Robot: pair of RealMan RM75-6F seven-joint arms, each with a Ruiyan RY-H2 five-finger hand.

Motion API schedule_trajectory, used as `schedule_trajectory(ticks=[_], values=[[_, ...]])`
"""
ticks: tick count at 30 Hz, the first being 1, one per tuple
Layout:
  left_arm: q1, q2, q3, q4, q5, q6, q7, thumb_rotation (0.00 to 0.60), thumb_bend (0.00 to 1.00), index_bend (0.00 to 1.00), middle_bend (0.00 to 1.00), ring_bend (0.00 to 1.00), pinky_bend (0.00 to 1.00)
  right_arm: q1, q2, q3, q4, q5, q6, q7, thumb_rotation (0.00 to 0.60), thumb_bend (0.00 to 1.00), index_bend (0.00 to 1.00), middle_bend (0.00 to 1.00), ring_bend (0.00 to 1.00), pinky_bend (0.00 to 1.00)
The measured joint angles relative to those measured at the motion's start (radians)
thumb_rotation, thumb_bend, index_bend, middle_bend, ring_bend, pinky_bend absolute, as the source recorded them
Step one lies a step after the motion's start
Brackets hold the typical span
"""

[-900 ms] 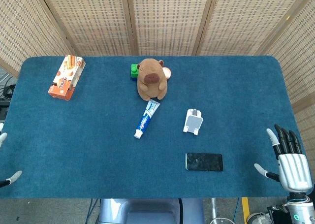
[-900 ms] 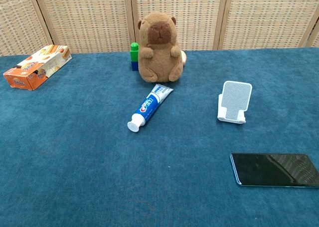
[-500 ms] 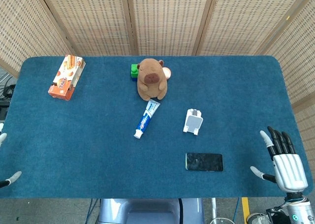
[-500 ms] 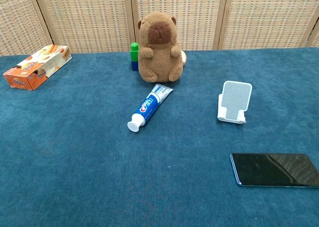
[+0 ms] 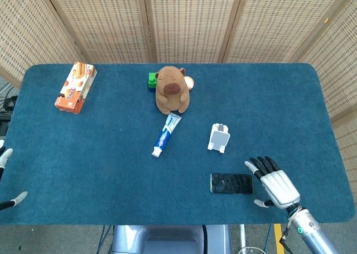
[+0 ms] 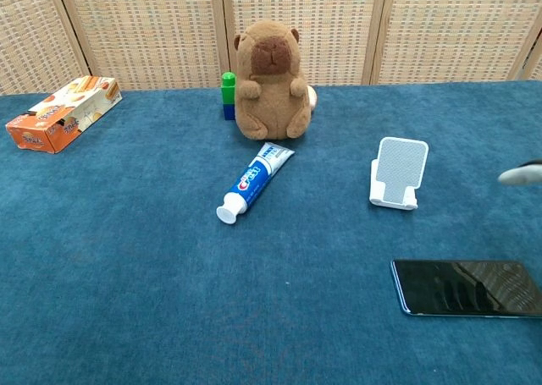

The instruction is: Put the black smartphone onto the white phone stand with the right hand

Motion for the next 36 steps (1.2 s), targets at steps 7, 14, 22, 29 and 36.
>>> schedule_trajectory(ticks=[7, 14, 22, 29, 36], values=[[-0.009, -0.001, -0.003, -0.008, -0.013, -0.017, 0.017, 0.600, 0.00, 0.00, 0.00, 0.00, 0.00, 0.043, -0.089, 0.018, 0.029, 0.120, -0.082, -0.147, 0.600, 0.03, 0.14, 0.20, 0.15, 0.18], [-0.012, -0.002, -0.002, -0.010, -0.014, -0.024, 0.024, 0.600, 0.00, 0.00, 0.00, 0.00, 0.00, 0.061, -0.160, 0.029, 0.064, 0.211, -0.108, -0.231, 0.600, 0.03, 0.16, 0.23, 0.19, 0.20], [-0.013, -0.003, -0.002, -0.012, -0.016, -0.029, 0.028, 0.600, 0.00, 0.00, 0.00, 0.00, 0.00, 0.076, -0.197, 0.030, 0.083, 0.244, -0.118, -0.238, 0.600, 0.05, 0.18, 0.25, 0.21, 0.21], [-0.016, -0.004, -0.002, -0.012, -0.021, -0.034, 0.031, 0.600, 0.00, 0.00, 0.00, 0.00, 0.00, 0.084, -0.235, 0.022, 0.103, 0.251, -0.113, -0.249, 0.600, 0.06, 0.21, 0.26, 0.21, 0.21], [-0.017, -0.006, -0.004, -0.014, -0.027, -0.038, 0.035, 0.600, 0.00, 0.00, 0.00, 0.00, 0.00, 0.091, -0.281, 0.023, 0.143, 0.268, -0.102, -0.277, 0.600, 0.14, 0.22, 0.29, 0.25, 0.23]])
